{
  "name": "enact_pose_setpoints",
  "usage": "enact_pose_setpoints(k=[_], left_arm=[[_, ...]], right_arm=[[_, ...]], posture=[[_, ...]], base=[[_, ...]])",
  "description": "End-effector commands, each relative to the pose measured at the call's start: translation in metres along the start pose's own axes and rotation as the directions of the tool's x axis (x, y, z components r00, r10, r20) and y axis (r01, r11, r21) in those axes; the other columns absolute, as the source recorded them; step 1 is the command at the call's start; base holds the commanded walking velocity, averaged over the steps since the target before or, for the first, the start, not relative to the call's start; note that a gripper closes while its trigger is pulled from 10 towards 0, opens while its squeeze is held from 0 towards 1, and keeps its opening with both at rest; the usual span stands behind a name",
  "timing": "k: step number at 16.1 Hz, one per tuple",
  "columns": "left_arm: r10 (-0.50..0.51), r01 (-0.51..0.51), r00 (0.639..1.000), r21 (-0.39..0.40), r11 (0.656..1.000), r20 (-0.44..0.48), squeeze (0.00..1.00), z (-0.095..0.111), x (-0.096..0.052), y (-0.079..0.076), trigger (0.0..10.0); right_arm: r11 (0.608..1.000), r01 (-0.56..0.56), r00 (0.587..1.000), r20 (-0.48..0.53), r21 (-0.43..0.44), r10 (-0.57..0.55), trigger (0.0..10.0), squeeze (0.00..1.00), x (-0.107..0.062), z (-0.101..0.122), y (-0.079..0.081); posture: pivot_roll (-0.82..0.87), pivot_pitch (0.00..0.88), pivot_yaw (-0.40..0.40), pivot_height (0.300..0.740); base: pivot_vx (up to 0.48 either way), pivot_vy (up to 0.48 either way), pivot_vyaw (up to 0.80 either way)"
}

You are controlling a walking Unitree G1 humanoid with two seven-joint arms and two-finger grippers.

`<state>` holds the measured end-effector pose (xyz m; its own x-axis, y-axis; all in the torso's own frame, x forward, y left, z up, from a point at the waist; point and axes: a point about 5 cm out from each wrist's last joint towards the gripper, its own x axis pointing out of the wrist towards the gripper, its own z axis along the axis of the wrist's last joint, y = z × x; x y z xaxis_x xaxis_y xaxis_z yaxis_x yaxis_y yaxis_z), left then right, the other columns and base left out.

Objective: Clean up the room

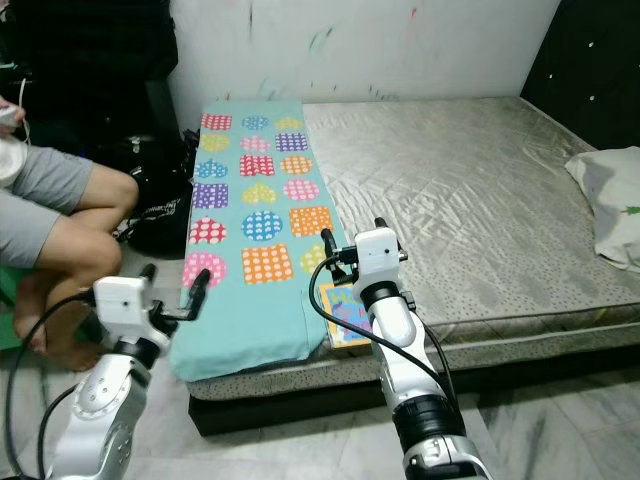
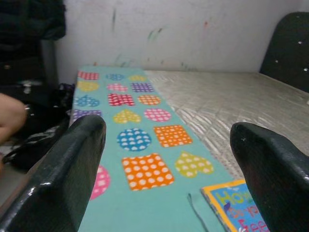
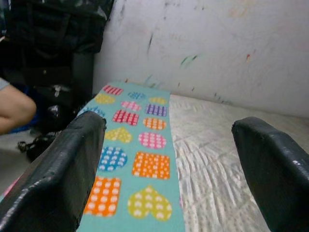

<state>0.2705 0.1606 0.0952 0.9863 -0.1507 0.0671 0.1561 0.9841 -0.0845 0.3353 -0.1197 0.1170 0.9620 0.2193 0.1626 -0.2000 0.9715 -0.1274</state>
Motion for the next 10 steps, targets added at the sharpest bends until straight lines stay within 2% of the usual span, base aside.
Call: enact_pose_setpoints(k=[1,5,10], left_arm=[[-0.012,0.012,1.000,0.003,1.000,-0.002,0.00,0.0019,0.0021,-0.0021,10.0],[-0.005,0.005,1.000,-0.002,1.000,-0.019,0.00,-0.0019,-0.0039,-0.0001,10.0],[-0.001,0.001,1.000,-0.010,1.000,-0.021,0.00,-0.0015,-0.0037,-0.0007,10.0]], right_arm=[[1.000,0.024,1.000,-0.003,0.008,-0.024,10.0,0.00,-0.0035,-0.0007,-0.0043],[1.000,0.004,1.000,-0.016,0.007,-0.004,10.0,0.00,-0.0080,-0.0030,-0.0008],[1.000,0.003,1.000,-0.018,-0.005,-0.003,10.0,0.00,-0.0054,-0.0011,-0.0030]], posture=[[-0.02,0.000,-0.022,0.740],[-0.03,0.000,-0.036,0.740],[-0.02,0.000,-0.039,0.740]], base=[[0.307,0.000,0.00],[0.313,0.000,0.00],[0.313,0.000,0.00]])
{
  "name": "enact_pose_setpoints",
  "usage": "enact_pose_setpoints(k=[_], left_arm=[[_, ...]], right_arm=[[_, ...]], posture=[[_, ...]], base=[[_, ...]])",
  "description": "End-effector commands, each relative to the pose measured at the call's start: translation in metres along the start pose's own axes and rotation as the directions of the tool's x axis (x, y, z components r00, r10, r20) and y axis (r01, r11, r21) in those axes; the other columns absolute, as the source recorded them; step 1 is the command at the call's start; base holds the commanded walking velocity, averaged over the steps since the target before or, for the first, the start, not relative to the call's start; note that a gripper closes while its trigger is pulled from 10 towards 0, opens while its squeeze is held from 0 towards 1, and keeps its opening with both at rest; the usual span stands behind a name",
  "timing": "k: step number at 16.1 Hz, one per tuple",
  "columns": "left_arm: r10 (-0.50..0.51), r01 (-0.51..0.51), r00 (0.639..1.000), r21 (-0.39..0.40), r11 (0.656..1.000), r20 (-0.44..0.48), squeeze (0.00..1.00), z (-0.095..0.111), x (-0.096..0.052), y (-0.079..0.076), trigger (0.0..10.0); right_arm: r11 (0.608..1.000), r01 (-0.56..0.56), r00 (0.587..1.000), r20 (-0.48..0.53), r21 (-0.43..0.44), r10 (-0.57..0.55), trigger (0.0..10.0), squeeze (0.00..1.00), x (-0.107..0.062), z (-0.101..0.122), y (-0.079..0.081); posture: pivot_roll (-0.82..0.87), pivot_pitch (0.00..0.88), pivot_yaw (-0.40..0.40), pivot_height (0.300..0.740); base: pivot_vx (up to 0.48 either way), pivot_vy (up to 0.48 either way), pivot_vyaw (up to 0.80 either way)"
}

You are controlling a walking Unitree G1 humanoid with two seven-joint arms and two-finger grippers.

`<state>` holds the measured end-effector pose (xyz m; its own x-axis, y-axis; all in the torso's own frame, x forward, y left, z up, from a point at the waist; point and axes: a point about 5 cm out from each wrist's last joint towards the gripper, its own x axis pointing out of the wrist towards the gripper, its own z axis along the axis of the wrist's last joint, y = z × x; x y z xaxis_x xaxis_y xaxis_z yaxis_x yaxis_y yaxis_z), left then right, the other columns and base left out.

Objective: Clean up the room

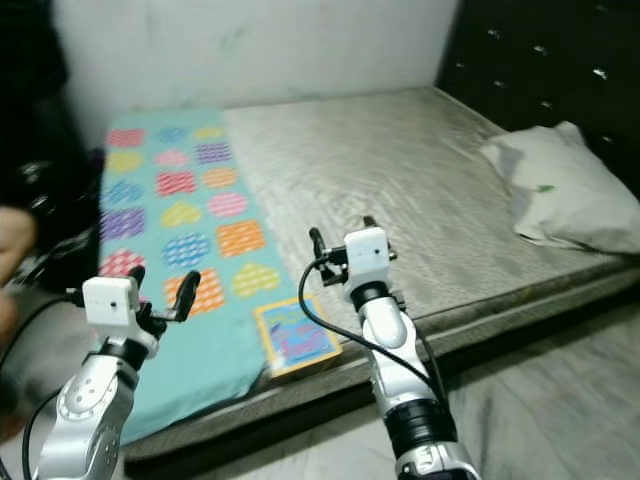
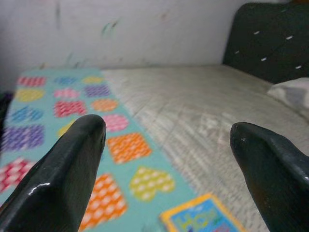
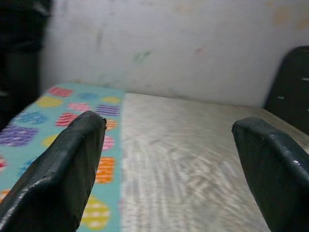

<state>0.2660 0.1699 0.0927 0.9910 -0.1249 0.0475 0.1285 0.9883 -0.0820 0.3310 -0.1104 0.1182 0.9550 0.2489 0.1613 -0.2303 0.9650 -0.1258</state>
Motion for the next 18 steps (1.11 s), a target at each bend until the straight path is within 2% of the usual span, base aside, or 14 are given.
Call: enact_pose_setpoints(k=[1,17,18], left_arm=[[-0.031,0.031,1.000,-0.013,0.999,-0.006,0.00,-0.0003,0.0028,-0.0096,10.0],[-0.017,0.017,1.000,-0.008,1.000,0.001,0.00,0.0015,0.0099,-0.0154,10.0],[-0.026,0.026,1.000,-0.010,1.000,0.004,0.00,0.0019,0.0101,-0.0163,10.0]], right_arm=[[0.999,0.033,0.999,-0.022,-0.013,-0.033,10.0,0.00,-0.0045,-0.0046,-0.0119],[0.999,0.014,0.999,-0.028,-0.031,-0.015,10.0,0.00,-0.0045,-0.0060,-0.0091],[0.999,0.014,0.999,-0.029,-0.029,-0.015,10.0,0.00,-0.0044,-0.0062,-0.0091]], posture=[[-0.02,0.000,-0.038,0.740],[-0.03,0.000,-0.040,0.740],[-0.03,0.000,-0.039,0.740]], base=[[0.270,0.000,0.00],[0.000,0.000,0.71],[0.000,0.000,0.00]])
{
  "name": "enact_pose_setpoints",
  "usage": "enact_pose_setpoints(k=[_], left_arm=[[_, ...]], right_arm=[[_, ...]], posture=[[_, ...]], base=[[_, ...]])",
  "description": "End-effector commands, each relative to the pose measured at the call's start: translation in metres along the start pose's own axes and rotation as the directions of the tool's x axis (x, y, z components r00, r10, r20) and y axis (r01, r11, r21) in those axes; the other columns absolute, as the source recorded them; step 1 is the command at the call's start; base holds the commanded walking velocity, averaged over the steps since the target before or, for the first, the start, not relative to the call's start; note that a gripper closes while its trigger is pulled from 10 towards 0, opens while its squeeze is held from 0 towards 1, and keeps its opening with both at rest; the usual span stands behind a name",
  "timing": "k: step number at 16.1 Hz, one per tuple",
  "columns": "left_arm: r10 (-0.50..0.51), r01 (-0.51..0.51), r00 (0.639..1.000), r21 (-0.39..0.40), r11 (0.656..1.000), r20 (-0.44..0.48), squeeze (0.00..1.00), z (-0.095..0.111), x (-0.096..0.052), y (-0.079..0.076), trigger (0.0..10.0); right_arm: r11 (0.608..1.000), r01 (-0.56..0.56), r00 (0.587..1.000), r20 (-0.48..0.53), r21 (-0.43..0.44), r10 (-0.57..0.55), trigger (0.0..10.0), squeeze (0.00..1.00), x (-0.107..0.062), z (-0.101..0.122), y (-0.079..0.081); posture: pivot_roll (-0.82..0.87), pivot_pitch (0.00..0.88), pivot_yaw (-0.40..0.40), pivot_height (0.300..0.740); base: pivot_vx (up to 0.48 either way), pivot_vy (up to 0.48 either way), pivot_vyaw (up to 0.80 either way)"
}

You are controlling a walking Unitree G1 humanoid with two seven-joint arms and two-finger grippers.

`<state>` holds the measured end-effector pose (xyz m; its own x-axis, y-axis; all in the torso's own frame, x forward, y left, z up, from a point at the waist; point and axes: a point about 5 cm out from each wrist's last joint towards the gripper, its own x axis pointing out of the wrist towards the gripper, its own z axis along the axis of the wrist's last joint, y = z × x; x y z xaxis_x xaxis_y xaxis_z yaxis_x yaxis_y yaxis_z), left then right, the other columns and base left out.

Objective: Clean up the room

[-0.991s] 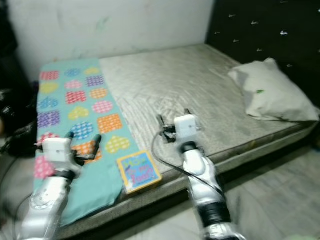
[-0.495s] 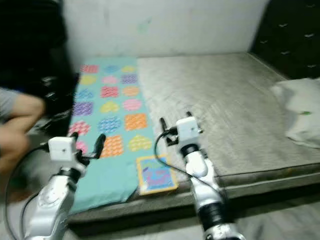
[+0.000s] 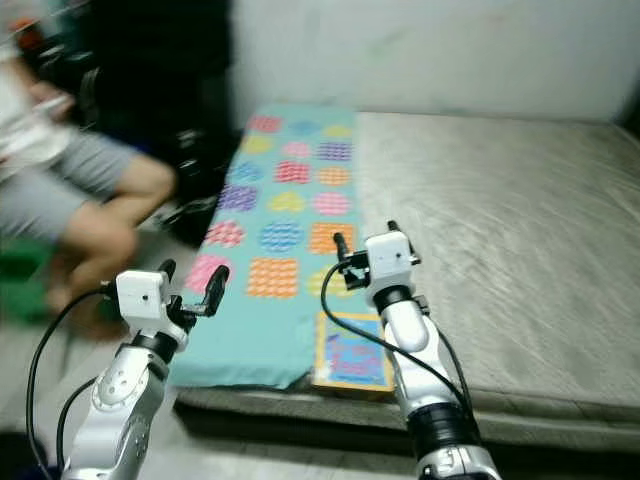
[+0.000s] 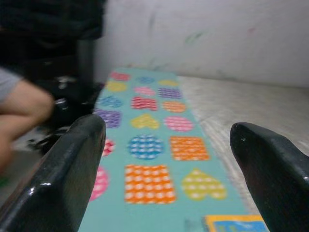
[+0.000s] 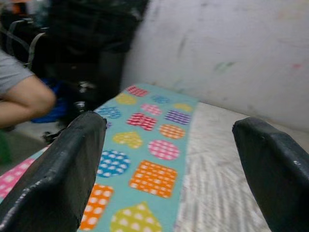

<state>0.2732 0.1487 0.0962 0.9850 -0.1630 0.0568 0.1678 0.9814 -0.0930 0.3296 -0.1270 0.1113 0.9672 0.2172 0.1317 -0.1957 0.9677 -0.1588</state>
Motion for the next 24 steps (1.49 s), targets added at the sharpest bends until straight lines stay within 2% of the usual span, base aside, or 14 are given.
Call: enact_pose_setpoints(k=[1,4,16,24], left_arm=[[-0.002,0.002,1.000,0.000,1.000,0.002,0.00,0.0010,0.0001,0.0024,10.0],[-0.032,0.032,0.999,-0.003,0.999,0.006,0.00,0.0015,-0.0001,-0.0007,10.0],[-0.057,0.057,0.998,-0.009,0.998,0.007,0.00,0.0024,0.0003,-0.0016,10.0],[-0.034,0.034,0.999,-0.008,0.999,-0.010,0.00,0.0001,0.0015,0.0008,10.0]], right_arm=[[1.000,-0.015,1.000,0.005,0.011,0.015,10.0,0.00,0.0020,0.0018,0.0057],[1.000,-0.015,1.000,0.004,0.015,0.015,10.0,0.00,0.0020,0.0015,0.0062],[1.000,-0.007,1.000,0.002,0.027,0.007,10.0,0.00,0.0036,0.0019,0.0065],[1.000,0.006,1.000,0.004,0.029,-0.006,10.0,0.00,0.0051,0.0025,0.0049]], posture=[[-0.03,0.000,-0.040,0.740],[-0.03,0.000,-0.039,0.740],[-0.03,0.000,-0.035,0.740],[-0.03,0.000,-0.032,0.740]], base=[[0.000,0.000,0.00],[0.000,0.000,0.00],[0.349,0.000,0.00],[0.000,0.000,0.00]])
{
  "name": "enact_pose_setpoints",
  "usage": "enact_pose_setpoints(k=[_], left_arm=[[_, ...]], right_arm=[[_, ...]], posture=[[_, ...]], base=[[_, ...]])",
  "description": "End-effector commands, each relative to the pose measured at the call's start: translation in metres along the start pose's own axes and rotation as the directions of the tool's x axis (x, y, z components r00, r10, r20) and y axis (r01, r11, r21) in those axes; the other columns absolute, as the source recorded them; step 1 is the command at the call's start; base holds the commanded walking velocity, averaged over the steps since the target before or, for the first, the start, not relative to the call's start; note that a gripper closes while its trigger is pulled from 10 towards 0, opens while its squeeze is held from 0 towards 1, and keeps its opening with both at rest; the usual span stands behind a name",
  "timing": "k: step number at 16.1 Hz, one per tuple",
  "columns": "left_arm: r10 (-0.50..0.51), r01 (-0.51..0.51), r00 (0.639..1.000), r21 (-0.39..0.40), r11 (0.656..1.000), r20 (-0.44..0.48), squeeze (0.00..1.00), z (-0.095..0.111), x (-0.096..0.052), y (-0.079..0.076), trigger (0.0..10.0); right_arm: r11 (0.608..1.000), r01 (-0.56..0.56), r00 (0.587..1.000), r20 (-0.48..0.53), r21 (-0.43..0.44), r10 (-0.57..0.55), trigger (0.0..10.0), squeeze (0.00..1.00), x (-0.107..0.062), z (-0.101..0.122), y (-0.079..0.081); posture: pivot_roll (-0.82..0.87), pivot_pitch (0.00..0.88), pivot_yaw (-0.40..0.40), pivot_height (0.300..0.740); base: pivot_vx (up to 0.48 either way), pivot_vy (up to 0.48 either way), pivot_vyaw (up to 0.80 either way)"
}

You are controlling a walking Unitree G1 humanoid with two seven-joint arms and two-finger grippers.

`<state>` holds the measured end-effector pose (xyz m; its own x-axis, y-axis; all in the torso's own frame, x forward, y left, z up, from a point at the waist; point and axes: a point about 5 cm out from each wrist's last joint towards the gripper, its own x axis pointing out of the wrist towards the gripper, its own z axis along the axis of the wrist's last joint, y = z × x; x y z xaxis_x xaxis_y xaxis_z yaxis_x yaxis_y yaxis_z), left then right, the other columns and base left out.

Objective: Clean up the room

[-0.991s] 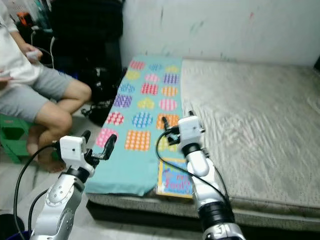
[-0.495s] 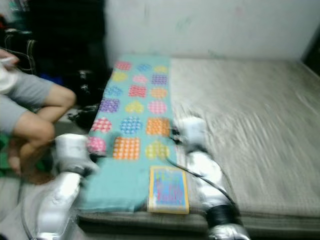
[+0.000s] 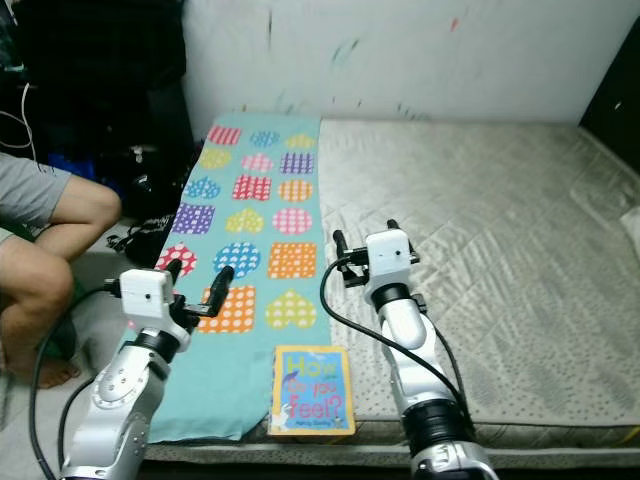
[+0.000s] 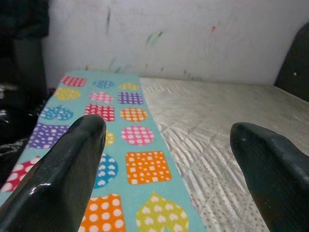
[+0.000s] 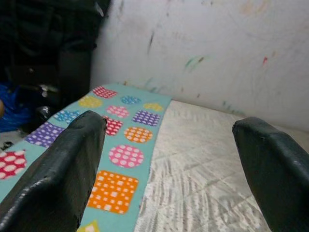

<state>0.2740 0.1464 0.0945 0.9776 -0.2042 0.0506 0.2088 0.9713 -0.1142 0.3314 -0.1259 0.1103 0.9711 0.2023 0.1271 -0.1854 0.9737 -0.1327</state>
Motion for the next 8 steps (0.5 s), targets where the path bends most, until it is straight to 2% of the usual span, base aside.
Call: enact_pose_setpoints(k=[1,4,8], left_arm=[[0.006,-0.006,1.000,0.015,1.000,0.002,0.00,0.0024,0.0010,0.0024,10.0],[0.001,-0.001,1.000,0.015,1.000,0.005,0.00,0.0031,0.0017,0.0015,10.0],[0.001,-0.001,1.000,0.013,1.000,0.015,0.00,0.0045,0.0022,0.0012,10.0]], right_arm=[[1.000,-0.009,1.000,0.011,0.003,0.009,10.0,0.00,0.0034,0.0036,0.0042],[1.000,-0.011,1.000,0.010,0.003,0.010,10.0,0.00,0.0036,0.0034,0.0043],[1.000,-0.012,1.000,0.009,0.000,0.012,10.0,0.00,0.0040,0.0035,0.0044]], posture=[[-0.03,0.000,-0.032,0.740],[-0.03,0.000,-0.032,0.740],[-0.03,0.000,-0.033,0.740]], base=[[0.000,0.000,0.00],[0.000,0.000,0.00],[0.000,-0.317,0.00]])
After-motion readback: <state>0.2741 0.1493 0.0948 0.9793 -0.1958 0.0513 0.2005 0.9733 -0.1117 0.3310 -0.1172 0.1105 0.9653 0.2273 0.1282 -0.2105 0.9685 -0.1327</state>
